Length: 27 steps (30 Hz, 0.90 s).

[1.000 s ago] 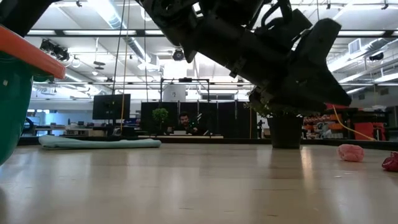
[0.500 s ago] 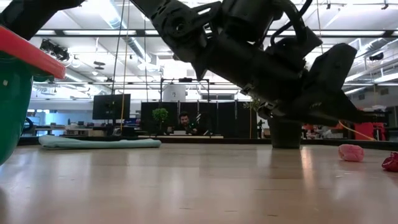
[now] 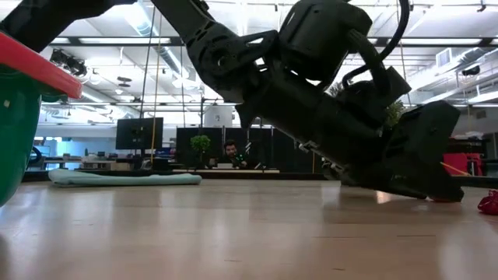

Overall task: Pick and placing Produce into tupperware
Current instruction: Put the pink peach into the blue basket

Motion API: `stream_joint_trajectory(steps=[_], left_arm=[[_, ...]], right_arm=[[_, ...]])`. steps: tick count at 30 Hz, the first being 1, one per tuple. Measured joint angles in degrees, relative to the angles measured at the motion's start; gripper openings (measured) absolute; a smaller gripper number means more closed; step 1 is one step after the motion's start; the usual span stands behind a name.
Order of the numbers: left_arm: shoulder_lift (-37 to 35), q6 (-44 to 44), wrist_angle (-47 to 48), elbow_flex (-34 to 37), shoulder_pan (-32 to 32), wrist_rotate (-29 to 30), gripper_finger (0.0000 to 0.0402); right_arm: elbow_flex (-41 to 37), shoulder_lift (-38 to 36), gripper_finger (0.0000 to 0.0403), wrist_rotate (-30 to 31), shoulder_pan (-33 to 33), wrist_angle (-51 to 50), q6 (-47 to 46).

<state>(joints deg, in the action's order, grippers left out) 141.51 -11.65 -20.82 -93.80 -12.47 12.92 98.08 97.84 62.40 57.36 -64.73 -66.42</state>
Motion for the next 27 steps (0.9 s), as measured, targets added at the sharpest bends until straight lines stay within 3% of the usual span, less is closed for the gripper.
stream_joint_trajectory(steps=[7,16,21,27], left_arm=[[0.0,0.2,-0.2,0.0,0.4,1.7,0.0164],[-0.2,0.3,0.8,0.0,0.4,1.6,0.0017],[-2.3,-0.1,6.1,0.0,-1.0,1.7,0.0015],[-12.3,0.3,26.8,0.0,-5.7,1.5,0.0009]], right_arm=[[0.0,0.0,0.0140,0.0,0.0,0.0,0.2],[0.0,0.0,0.0140,0.0,0.0,0.0,0.2],[0.0,0.0,0.0140,-0.1,0.0,0.0,0.0],[0.0,0.0,0.0140,-0.1,0.0,0.0,-0.1]])
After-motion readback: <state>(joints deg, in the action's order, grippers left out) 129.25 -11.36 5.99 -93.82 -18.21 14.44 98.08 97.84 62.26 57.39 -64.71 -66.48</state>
